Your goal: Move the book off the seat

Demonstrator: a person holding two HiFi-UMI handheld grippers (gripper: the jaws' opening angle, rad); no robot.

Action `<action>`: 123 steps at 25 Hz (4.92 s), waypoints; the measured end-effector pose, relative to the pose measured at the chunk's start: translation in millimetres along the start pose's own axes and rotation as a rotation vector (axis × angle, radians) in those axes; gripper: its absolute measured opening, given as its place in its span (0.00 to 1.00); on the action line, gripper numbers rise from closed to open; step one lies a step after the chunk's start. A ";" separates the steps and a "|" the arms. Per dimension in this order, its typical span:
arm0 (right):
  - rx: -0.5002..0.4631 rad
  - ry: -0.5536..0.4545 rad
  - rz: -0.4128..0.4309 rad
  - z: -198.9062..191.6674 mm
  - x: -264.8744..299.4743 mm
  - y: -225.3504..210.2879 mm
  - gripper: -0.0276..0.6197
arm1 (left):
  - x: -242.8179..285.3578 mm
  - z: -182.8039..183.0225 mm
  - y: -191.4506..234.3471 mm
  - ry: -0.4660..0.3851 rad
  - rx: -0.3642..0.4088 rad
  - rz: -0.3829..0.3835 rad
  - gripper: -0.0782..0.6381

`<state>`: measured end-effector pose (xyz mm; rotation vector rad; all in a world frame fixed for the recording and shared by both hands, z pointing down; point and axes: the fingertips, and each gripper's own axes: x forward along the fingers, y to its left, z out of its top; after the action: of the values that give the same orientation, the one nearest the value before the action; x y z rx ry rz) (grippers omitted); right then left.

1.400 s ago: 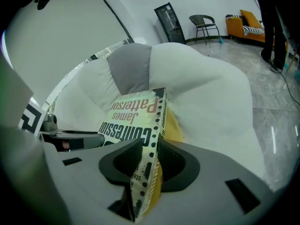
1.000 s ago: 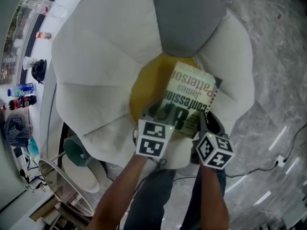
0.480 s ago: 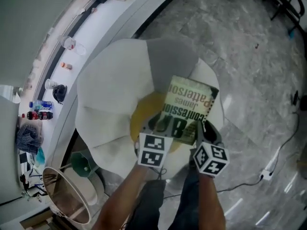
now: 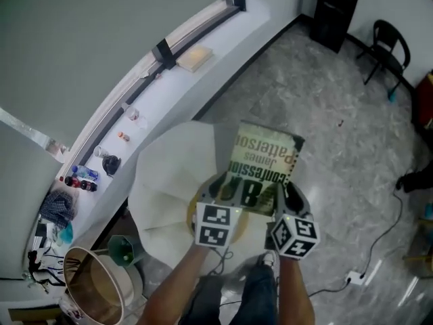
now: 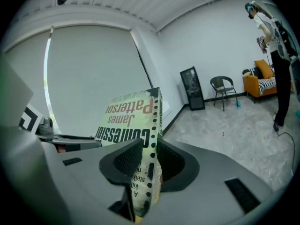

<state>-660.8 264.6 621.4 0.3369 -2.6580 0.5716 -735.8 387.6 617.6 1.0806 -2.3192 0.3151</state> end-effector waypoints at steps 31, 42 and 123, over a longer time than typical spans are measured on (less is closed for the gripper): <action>-0.310 -0.376 0.075 269.5 -236.0 5.8 0.21 | -193.1 236.7 -150.7 -0.424 -0.012 0.093 0.34; -0.277 -0.441 -0.234 252.1 -359.3 -34.3 0.21 | -230.0 235.4 -246.1 -0.471 0.082 -0.221 0.34; 0.030 -0.649 -1.351 297.7 -875.8 -847.8 0.20 | -56.9 314.7 -1285.6 -0.412 0.489 -1.294 0.33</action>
<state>284.8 -488.6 285.5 2.3241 -2.1450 0.0138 150.9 -544.2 300.5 2.7782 -1.3503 0.1265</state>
